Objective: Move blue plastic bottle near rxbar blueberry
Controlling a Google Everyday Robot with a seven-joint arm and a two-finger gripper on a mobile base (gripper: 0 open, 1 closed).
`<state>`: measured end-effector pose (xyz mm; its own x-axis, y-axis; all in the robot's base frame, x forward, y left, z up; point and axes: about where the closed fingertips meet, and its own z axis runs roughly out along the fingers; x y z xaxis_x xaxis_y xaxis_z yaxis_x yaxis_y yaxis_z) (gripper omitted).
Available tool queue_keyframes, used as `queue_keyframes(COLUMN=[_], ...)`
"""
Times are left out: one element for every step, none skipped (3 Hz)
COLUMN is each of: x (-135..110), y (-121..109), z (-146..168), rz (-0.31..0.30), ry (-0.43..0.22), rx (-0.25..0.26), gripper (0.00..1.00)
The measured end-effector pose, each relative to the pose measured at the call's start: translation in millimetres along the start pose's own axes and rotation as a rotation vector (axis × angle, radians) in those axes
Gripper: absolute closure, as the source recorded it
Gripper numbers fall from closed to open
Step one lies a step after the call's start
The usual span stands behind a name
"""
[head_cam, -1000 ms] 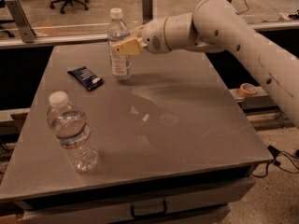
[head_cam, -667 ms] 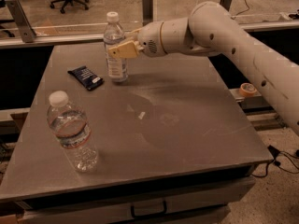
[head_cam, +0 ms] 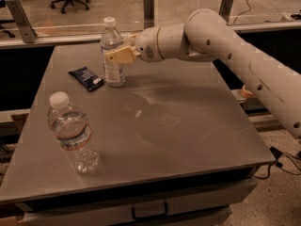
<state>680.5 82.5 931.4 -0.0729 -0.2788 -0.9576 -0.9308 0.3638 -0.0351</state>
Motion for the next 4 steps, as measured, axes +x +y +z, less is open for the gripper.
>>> queue_keyframes(x=[3.7, 6.5, 7.1, 4.5], y=[2.6, 3.0, -13.6, -44.2], z=[2.8, 2.9, -14.0, -49.2], rz=[0.009, 0.014, 0.003, -0.019], ry=[0.000, 0.003, 0.010, 0.013], rx=[0.000, 0.006, 0.065, 0.158], gripper=[0.12, 0.00, 0.00, 0.00])
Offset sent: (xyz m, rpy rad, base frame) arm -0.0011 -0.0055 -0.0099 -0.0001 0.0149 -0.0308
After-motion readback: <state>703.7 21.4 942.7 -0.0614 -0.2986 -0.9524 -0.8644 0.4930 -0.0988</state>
